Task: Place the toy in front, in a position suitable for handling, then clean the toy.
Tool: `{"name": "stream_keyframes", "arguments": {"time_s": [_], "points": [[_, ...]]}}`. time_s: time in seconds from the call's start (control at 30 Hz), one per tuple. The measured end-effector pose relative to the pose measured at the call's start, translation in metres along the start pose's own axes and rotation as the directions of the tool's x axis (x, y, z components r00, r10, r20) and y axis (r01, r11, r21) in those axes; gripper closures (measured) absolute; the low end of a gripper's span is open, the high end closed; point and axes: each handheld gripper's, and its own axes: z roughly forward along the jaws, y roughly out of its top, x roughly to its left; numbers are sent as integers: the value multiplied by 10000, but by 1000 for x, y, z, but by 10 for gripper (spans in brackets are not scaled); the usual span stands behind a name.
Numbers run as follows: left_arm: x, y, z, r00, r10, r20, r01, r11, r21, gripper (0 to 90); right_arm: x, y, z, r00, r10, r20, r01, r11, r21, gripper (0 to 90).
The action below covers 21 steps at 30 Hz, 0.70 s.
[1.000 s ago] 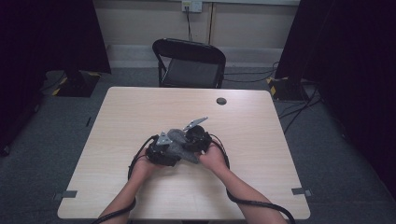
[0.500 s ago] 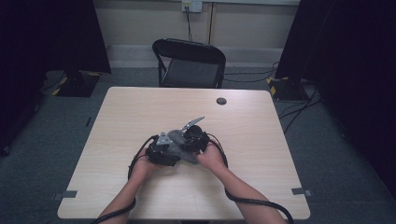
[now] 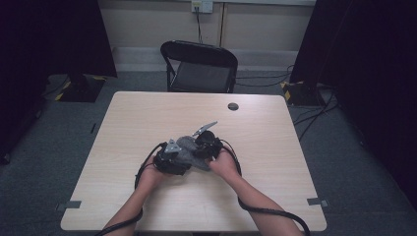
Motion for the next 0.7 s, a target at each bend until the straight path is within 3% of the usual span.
{"name": "stream_keyframes", "arguments": {"time_s": [0.3, 0.7], "points": [[0, 0, 0, 10000, 1, -1, -1, 10000, 0, 258, -3, -1, -1, 9999, 149, 58, -149, 9999, -68, 803], [0, 0, 0, 10000, -1, 7, 1, 10000, -1, 258, -27, -5, -6, 9953, 891, 374, -885, 9959, -179, 802]]}}
